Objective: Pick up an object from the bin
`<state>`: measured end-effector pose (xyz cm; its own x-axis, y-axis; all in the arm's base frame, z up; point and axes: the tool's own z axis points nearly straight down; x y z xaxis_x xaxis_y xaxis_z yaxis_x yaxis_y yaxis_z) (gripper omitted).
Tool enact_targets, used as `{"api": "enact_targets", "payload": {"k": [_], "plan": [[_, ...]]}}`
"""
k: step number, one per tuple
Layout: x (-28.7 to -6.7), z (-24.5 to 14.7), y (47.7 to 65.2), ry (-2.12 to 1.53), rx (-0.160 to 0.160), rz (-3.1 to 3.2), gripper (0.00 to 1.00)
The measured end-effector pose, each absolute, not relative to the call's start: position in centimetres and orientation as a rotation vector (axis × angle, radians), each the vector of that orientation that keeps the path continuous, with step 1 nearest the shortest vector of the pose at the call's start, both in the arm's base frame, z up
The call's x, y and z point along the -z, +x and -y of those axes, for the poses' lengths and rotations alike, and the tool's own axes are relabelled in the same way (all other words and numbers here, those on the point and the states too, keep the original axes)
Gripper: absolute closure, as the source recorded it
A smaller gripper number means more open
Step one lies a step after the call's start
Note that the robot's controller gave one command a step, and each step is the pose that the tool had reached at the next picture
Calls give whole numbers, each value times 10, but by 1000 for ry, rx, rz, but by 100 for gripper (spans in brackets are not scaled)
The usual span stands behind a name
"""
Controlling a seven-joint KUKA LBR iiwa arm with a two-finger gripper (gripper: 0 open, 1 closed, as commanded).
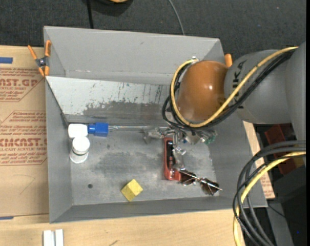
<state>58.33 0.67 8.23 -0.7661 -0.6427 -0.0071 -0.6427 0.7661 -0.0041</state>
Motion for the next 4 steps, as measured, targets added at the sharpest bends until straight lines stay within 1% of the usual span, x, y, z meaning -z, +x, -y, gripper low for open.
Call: {"api": "enact_targets", "payload": {"k": [1,3,4], "plan": [[-67,-1,585,-1237,5,-2882,100],[-75,-1,583,-1265,0,-2873,100],[-96,-2,581,-1262,-6,-2881,100]]}}
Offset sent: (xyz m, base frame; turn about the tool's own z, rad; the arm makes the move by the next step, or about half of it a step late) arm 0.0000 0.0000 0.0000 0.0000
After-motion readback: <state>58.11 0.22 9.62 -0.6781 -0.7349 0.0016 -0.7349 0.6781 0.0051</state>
